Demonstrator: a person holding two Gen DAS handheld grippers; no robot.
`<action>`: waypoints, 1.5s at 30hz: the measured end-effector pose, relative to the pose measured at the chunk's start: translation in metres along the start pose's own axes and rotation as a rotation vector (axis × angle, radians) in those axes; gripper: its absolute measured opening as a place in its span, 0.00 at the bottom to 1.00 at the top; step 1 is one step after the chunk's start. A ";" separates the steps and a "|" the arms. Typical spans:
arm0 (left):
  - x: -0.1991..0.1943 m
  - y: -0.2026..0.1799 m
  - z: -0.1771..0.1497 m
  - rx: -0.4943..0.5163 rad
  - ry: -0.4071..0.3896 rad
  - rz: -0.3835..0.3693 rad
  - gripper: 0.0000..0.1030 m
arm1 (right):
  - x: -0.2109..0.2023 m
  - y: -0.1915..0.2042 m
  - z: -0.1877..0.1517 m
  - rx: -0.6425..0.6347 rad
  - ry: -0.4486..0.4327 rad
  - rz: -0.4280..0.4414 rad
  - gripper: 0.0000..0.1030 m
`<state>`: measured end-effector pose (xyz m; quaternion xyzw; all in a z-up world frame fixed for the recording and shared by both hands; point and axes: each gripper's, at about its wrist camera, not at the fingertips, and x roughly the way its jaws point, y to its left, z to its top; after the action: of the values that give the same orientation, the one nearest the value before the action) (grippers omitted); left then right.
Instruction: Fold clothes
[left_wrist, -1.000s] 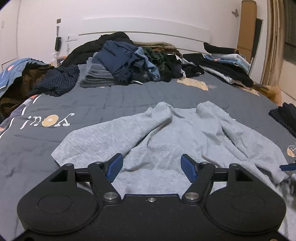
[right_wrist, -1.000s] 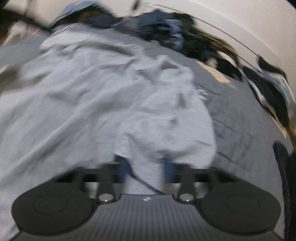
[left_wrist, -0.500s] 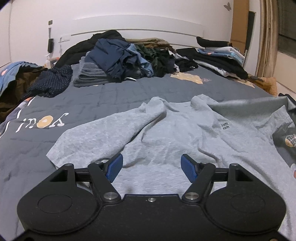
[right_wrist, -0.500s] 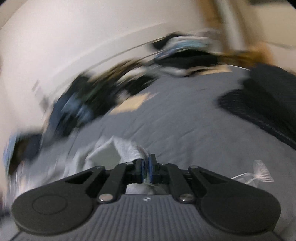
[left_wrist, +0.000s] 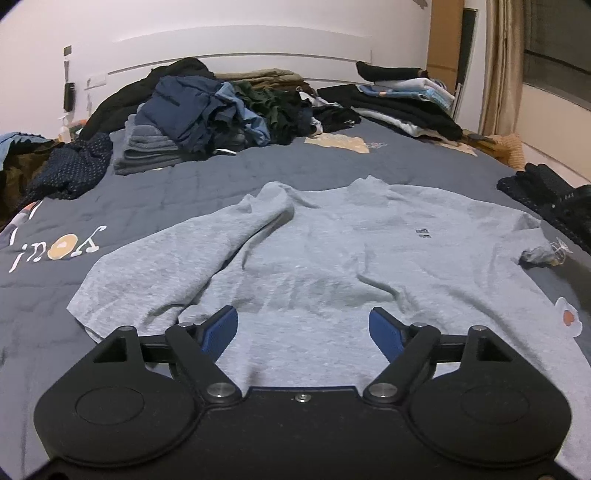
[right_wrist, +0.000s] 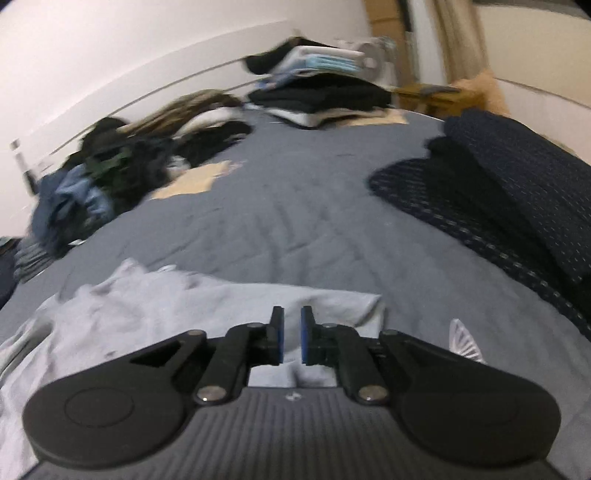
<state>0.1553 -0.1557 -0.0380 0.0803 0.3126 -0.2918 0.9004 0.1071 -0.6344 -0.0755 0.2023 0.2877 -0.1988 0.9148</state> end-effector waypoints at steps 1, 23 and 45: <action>-0.002 -0.002 0.000 -0.003 -0.002 -0.003 0.75 | -0.006 0.007 -0.003 -0.015 0.007 0.026 0.15; -0.122 -0.081 -0.087 0.068 0.006 -0.084 0.75 | -0.229 0.091 -0.174 -0.344 0.128 0.232 0.56; -0.135 -0.130 -0.177 0.418 0.115 0.086 0.78 | -0.211 0.062 -0.267 -0.263 0.256 0.114 0.60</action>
<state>-0.0965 -0.1394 -0.0908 0.2948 0.2926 -0.3066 0.8564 -0.1417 -0.4002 -0.1327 0.1205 0.4134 -0.0798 0.8990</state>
